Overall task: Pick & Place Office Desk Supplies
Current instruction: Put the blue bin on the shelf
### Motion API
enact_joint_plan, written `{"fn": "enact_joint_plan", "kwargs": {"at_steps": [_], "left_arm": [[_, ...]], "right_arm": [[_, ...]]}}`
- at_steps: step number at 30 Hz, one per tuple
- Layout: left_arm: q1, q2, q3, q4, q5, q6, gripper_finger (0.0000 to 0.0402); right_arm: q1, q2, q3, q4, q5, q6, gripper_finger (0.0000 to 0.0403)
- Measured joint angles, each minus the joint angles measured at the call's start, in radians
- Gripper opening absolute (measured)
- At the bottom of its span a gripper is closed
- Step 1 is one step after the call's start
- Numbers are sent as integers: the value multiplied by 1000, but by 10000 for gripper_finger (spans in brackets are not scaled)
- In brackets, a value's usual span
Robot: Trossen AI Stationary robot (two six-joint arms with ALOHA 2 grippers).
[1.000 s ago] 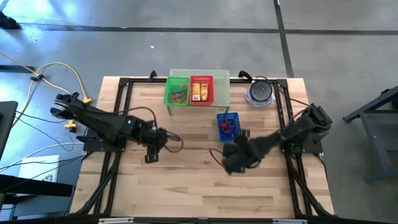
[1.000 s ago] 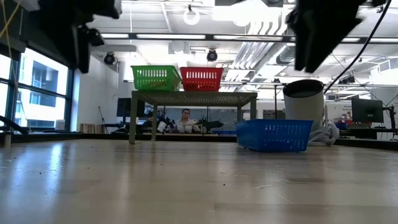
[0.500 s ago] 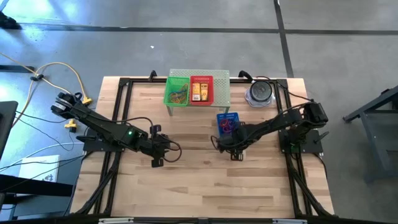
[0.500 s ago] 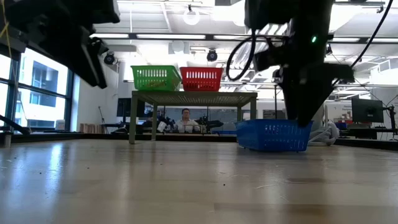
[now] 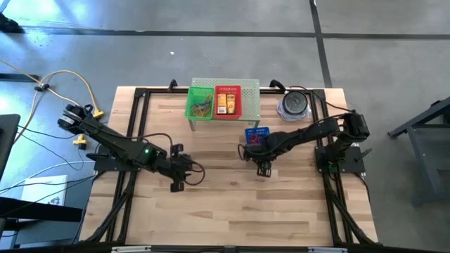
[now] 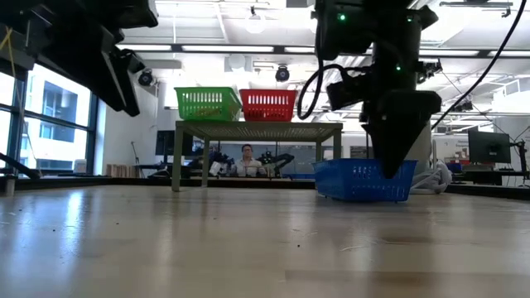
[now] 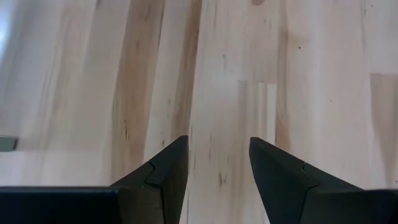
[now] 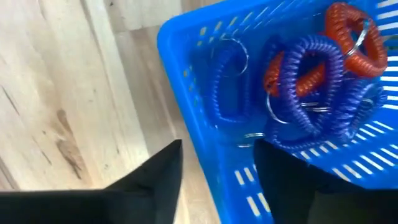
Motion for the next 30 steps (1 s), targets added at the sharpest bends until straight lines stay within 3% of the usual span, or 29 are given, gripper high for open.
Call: {"fn": "enact_joint_plan", "kwargs": {"at_steps": [10,23,30], "left_arm": [[-20,0,0,-2,1,22,162],[-19,2,0,-2,-4,56,162],[-19,2,0,-2,-41,57,162]], "right_arm": [[-6,4,0,10,1,-78,13],[46,-4,7,-36,-30,-15,4],[146,-4,123,-176,-48,72,4]]}}
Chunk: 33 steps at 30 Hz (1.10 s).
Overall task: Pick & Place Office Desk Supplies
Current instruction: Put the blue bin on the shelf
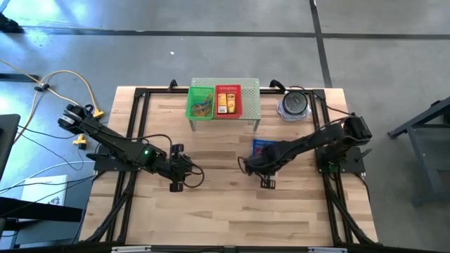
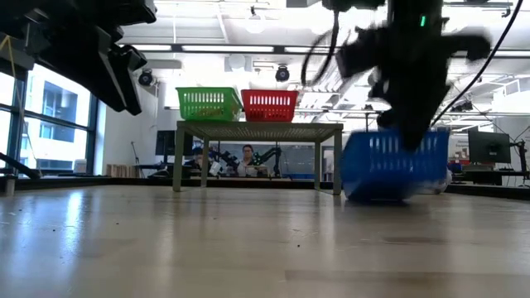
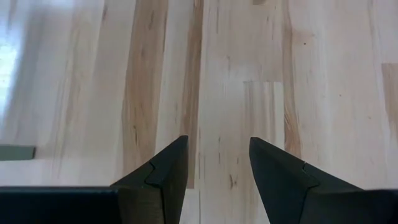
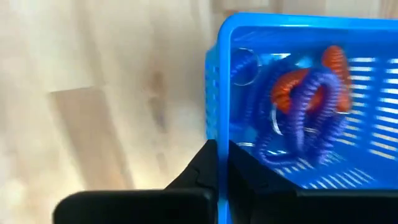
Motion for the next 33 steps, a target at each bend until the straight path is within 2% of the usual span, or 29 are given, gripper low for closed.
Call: {"fn": "enact_joint_plan", "kwargs": {"at_steps": [6,16,22,33], "left_arm": [[0,0,0,0,-11,-1,162],[0,0,0,0,-11,-4,162],[0,0,0,0,-11,0,162],[-8,0,0,-1,-6,-4,162]], "right_arm": [[55,0,193,-220,79,44,3],[26,0,432,-467,219,30,3],[-51,0,466,-451,377,-134,3],[-255,0,466,-348,389,-351,3]]}}
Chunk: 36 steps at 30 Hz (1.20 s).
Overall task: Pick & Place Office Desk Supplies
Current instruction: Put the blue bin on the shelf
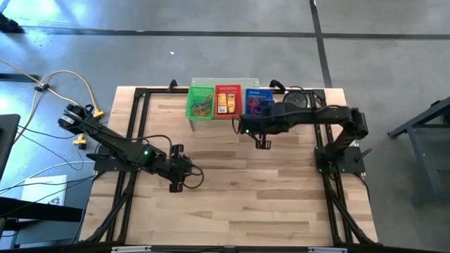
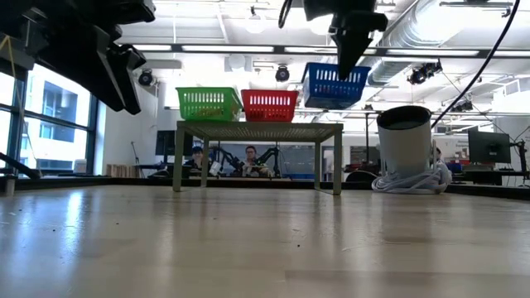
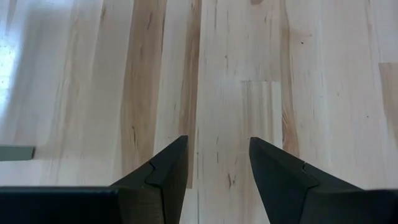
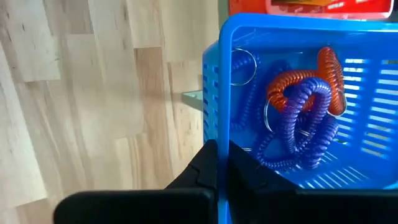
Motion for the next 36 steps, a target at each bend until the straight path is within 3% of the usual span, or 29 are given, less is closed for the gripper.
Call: {"fn": "enact_joint_plan", "kwargs": {"at_steps": [11,20,36], "left_arm": [[-16,0,0,0,1,4,162],[-15,0,0,0,1,4,162],[-15,0,0,0,1,0,162]], "right_arm": [[-132,5,0,105,-102,-152,3],[-142,5,0,148,-101,-229,3],[-211,6,-13,151,-135,-215,4]]}}
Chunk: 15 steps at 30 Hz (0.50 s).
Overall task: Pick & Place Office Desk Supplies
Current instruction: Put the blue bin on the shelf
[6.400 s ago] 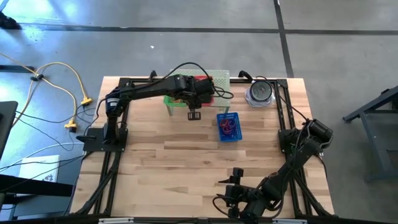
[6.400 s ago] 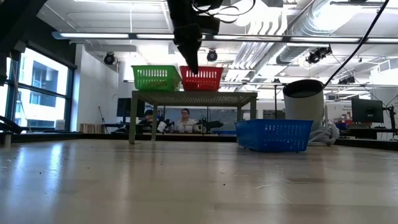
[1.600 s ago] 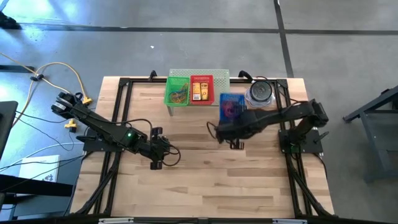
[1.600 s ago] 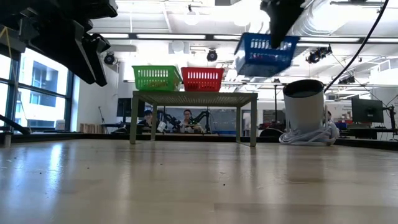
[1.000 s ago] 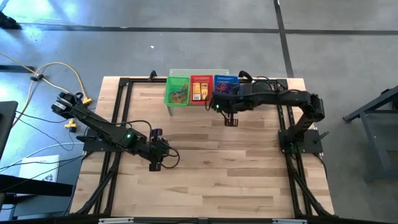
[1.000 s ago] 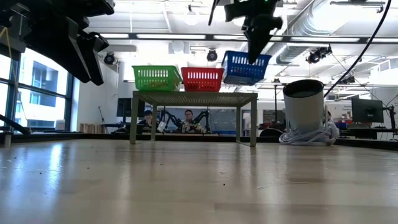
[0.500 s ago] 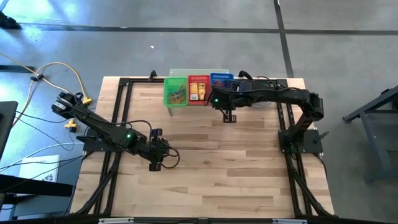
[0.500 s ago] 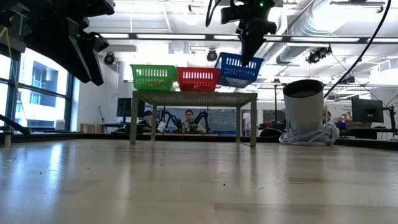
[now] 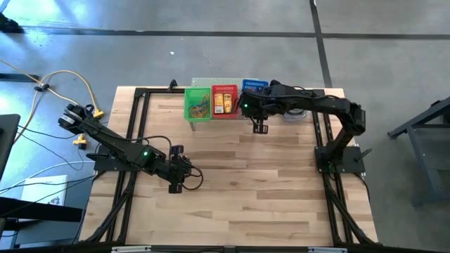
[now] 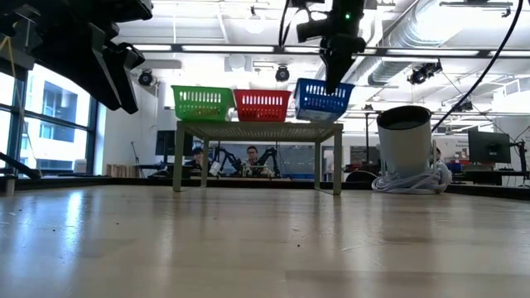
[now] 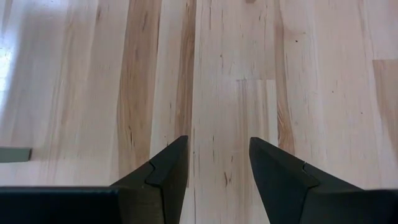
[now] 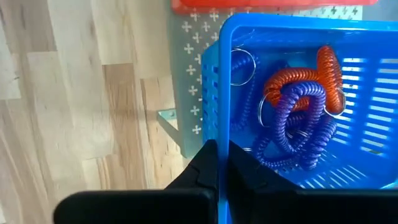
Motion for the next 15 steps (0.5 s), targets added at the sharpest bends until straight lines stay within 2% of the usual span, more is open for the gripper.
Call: {"fn": "enact_joint_plan", "kwargs": {"at_steps": [15], "left_arm": [[0,0,0,0,0,0,162]], "right_arm": [[-18,2,-49,72,-52,-31,4]]}}
